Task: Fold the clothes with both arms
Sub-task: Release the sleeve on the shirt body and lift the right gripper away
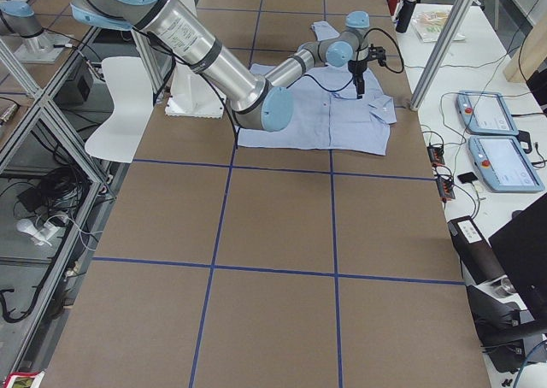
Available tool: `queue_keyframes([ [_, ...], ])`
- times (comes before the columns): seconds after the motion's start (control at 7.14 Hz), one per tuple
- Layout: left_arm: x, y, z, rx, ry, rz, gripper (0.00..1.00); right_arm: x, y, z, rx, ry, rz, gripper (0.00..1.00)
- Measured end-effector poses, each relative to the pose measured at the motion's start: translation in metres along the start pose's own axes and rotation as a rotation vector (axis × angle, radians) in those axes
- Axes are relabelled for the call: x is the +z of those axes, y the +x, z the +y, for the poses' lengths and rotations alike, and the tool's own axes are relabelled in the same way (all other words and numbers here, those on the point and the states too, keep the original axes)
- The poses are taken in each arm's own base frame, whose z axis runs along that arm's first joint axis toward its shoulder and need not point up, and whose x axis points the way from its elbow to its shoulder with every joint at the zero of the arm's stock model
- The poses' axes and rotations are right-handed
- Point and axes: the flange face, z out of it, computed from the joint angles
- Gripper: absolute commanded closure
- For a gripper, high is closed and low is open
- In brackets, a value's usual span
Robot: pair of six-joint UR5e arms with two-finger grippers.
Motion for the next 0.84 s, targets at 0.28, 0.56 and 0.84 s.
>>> queue_keyframes([
  [0.28,0.045,0.001,0.008,0.014,0.038,0.037,0.0,-0.04,0.117,0.021,-0.087,-0.023,0.014,0.0],
  [0.56,0.096,0.02,0.021,-0.005,0.057,0.062,0.0,-0.062,0.248,0.066,-0.177,-0.048,0.002,0.0],
  [0.84,0.144,0.041,0.039,-0.094,0.071,0.067,0.0,-0.078,0.34,0.103,-0.206,-0.062,-0.004,0.0],
])
